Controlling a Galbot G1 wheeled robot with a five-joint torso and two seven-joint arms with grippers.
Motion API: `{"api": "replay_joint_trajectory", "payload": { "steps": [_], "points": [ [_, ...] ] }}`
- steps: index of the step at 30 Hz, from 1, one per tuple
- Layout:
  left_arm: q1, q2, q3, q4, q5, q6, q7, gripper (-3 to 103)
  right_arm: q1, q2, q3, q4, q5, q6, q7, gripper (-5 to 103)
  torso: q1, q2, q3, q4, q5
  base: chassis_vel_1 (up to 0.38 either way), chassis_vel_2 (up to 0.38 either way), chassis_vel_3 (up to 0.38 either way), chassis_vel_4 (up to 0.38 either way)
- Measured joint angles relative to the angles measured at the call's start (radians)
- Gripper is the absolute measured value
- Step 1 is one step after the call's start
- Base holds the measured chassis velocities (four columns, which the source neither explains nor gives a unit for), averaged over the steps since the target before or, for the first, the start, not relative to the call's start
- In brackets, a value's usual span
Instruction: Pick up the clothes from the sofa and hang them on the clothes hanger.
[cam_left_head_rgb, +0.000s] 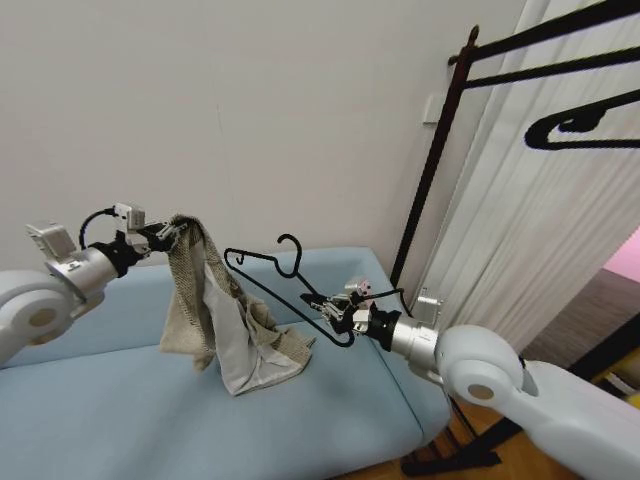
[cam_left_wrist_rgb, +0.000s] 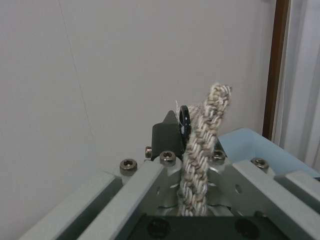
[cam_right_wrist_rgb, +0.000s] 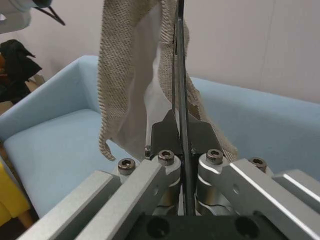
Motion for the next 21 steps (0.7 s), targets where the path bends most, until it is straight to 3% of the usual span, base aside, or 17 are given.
{"api": "replay_joint_trajectory", "payload": {
  "steps": [10,16,21],
  "points": [
    [0.002,0.005,-0.007,-0.017,-0.007,0.007,-0.012,2,0.201,0.064,-0.159,0.007,0.034,0.0,0.061,2,0.0,0.0,0.0,0.0008,0.0001,0.0,0.0,0.0,0.0],
    [0.002,-0.008,-0.004,-0.004,0.009,0.007,-0.012,2,0.189,-0.037,-0.122,0.03,0.053,-0.004,0.049,2,0.0,0.0,0.0,-0.0003,0.0002,0.0,0.0,0.0,0.0],
    [0.005,-0.01,-0.004,0.014,0.019,0.007,-0.008,2,0.159,-0.071,-0.11,0.036,0.033,0.003,0.048,2,0.0,0.0,0.0,0.0002,0.0003,0.0,0.0,0.0,0.0]
  ]
}}
